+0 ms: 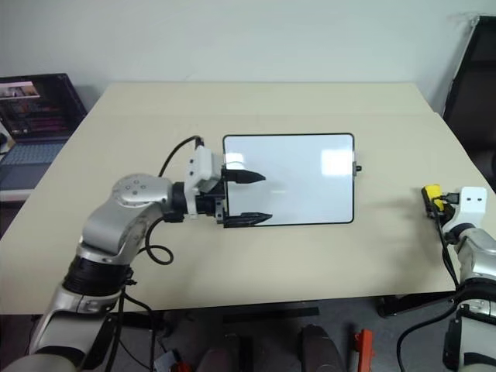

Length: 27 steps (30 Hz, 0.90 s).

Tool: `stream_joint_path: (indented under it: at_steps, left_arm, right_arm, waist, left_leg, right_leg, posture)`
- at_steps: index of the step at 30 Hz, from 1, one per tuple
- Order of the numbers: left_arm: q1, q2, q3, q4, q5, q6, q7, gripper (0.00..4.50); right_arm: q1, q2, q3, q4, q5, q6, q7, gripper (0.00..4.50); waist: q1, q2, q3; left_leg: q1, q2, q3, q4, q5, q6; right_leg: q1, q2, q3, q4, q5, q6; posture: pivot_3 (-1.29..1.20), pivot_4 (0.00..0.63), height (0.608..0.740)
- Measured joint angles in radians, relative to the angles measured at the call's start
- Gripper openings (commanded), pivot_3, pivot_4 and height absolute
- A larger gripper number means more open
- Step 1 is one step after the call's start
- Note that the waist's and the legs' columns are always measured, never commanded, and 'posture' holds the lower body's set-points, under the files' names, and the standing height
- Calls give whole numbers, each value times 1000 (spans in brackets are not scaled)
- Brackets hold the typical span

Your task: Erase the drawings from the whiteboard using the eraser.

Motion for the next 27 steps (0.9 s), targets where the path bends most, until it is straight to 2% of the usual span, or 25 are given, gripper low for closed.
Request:
stream_joint_path:
  at_steps: [7, 8, 12, 15, 17, 20, 22, 27]
  left_arm:
    - [19, 18, 23, -1, 9, -5, 26, 4500]
    - [21, 18, 36, 6, 14, -12, 44, 4500]
    - [24, 7, 155, 76, 40, -79, 180, 4500]
    - [42, -8, 284, 191, 65, -153, 326, 4500]
    - [42, -29, 335, 305, 101, -215, 426, 4500]
    - [47, -64, 352, 444, 155, -295, 528, 4500]
    - [63, -131, 356, 527, 199, -386, 616, 4500]
    - [107, -251, 329, 647, 226, -499, 669, 4500]
  right_arm:
    - [-77, -23, 32, 129, -46, -36, 22, 4336]
    - [-77, -24, 32, 128, -46, -36, 25, 4460]
    - [-25, -12, 8, 25, -17, -82, 46, 4460]
    - [15, 63, -72, -117, 87, -119, 59, 4460]
    - [31, 115, -90, -168, 103, -144, 31, 4460]
    - [63, 189, -87, -191, 106, -181, 1, 4460]
    - [77, 243, -81, -191, 102, -220, -25, 4460]
    - [93, 311, -49, -192, 84, -284, -69, 4460]
  waist:
    - [4, 0, 0]
    - [5, 0, 0]
    - [3, 0, 0]
    - [-3, 1, 0]
    - [3, 1, -1]
    - [10, 1, -1]
    - [23, 2, -1]
    - [35, 2, -1]
  left_leg:
    - [-1, 0, -1, 0, 0, 0]
    - [-1, 0, -1, 0, 0, 0]
    - [-1, 0, -1, 0, 0, 0]
    - [0, 1, -1, 0, 0, 0]
    - [1, 1, -1, 0, 0, 0]
    - [0, 0, -1, 0, 0, 0]
    - [0, -1, -1, 1, 0, 0]
    - [-2, -2, -1, 1, 0, -1]
  right_leg:
    - [0, 0, -1, -2, 0, 0]
    - [0, 0, -1, -2, 0, 0]
    - [0, 0, -1, -2, 0, 0]
    - [0, 0, -1, -1, 0, 0]
    - [2, 0, -1, -1, 1, 0]
    - [2, -1, -2, -1, 1, 2]
    - [2, -3, -2, -2, 2, 3]
    - [2, -4, -3, -3, 3, 3]
  posture:
    - [0, 150, 740]
    - [0, 150, 740]
    - [0, 150, 740]
    - [0, 150, 740]
    - [0, 150, 740]
    - [0, 150, 740]
    - [0, 150, 740]
    - [0, 150, 740]
